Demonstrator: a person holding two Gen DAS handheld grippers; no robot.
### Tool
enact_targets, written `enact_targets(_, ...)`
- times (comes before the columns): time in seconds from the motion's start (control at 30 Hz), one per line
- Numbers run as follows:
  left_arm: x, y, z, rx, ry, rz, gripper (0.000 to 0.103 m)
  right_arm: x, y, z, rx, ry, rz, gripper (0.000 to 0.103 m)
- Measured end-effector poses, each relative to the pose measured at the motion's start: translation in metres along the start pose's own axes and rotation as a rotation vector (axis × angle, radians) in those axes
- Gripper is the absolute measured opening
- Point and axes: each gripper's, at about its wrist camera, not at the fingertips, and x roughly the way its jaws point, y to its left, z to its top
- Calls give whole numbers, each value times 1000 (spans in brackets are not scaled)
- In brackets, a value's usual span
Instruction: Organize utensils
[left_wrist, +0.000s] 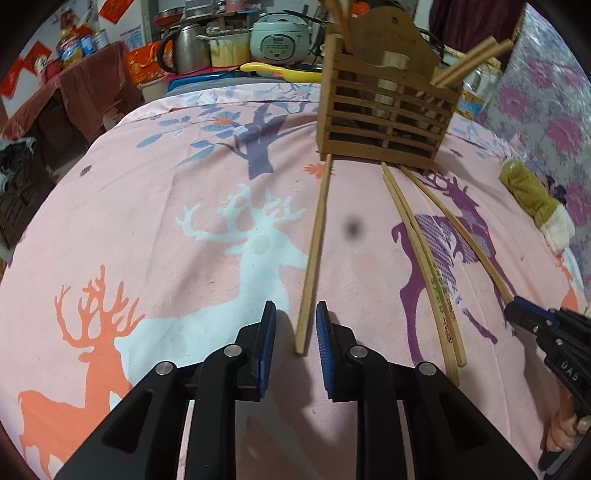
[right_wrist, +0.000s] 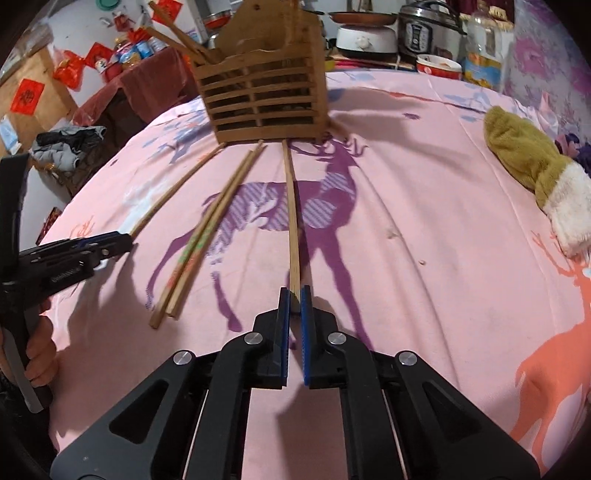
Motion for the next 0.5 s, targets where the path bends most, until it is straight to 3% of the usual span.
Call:
enact_targets(0.33, -1, 6, -1, -37, 15, -43, 22, 1, -4, -1, -4, 23, 26, 11)
enact_targets(0.5, -1, 4, -2, -28, 12, -34, 22, -4, -9, -5, 11, 16, 28, 18)
